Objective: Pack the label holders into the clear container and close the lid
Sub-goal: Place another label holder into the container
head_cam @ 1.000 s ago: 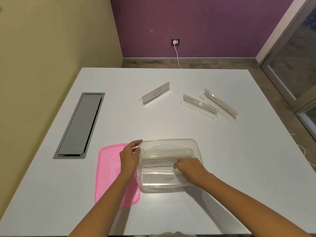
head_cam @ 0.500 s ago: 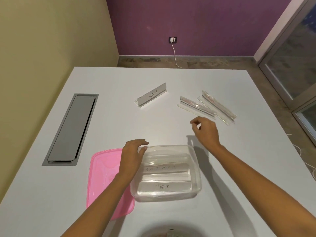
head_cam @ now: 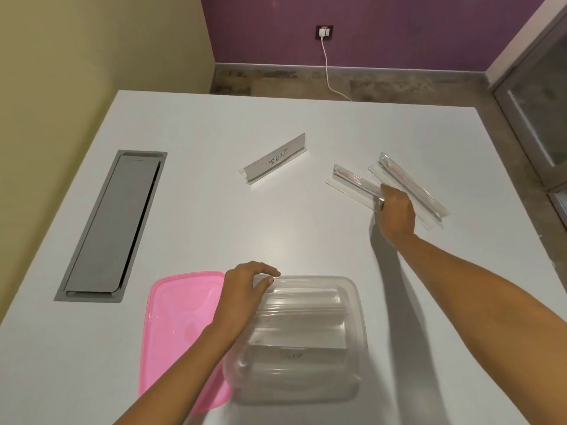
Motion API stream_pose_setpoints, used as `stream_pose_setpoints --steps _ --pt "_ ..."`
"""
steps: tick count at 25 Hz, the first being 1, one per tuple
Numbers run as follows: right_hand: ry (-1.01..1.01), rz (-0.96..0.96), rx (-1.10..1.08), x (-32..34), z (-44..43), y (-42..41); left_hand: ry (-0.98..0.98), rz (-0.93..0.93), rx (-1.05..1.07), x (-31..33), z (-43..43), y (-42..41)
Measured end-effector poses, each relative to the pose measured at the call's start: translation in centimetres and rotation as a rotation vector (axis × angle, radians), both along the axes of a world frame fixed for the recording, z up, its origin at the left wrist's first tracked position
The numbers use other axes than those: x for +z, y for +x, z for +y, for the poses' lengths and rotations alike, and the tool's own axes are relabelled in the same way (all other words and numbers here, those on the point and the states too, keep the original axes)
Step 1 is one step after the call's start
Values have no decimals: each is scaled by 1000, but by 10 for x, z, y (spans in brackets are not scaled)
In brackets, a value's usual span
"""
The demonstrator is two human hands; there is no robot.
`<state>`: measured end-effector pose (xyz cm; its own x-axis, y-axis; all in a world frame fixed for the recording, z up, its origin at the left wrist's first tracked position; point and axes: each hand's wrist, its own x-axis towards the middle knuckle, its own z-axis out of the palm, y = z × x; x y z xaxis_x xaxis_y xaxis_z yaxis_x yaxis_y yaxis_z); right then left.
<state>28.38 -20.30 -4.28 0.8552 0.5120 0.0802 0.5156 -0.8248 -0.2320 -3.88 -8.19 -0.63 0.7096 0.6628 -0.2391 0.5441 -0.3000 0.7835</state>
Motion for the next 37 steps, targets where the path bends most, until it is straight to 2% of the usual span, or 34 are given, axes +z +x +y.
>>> stream_pose_setpoints --steps 2,4,6,10,14,17,20,23,28,31,33,37 --pt "10 -27 42 -5 -2 -6 -9 -14 18 1 -2 -1" --pt "-62 -65 68 -9 -4 -10 -32 -24 36 0 -3 -2" --pt "-105 -35 3 -13 -6 -11 -49 -26 43 1 -4 -2" --pt "-48 64 -61 -11 -11 -14 -74 -11 20 3 -2 -2" --pt "130 -44 -35 -2 -19 -32 -99 -33 -5 11 -2 0" --pt "214 -217 84 7 -28 -56 -94 -103 -11 21 -6 2" --pt "261 -292 198 17 -44 -85 -162 -199 17 32 -8 6" --pt "317 -349 346 30 -56 -116 -313 -214 70 40 -7 9" --pt "467 -571 600 54 -71 -165 -617 -284 187 58 -10 6" --pt "490 -557 658 58 -76 -195 -714 -377 241 70 -13 -5" --pt "460 -534 633 56 -79 -212 -679 -418 270 71 -16 -15" --pt "310 -223 527 68 -81 -227 -619 -441 303 70 -22 -36"
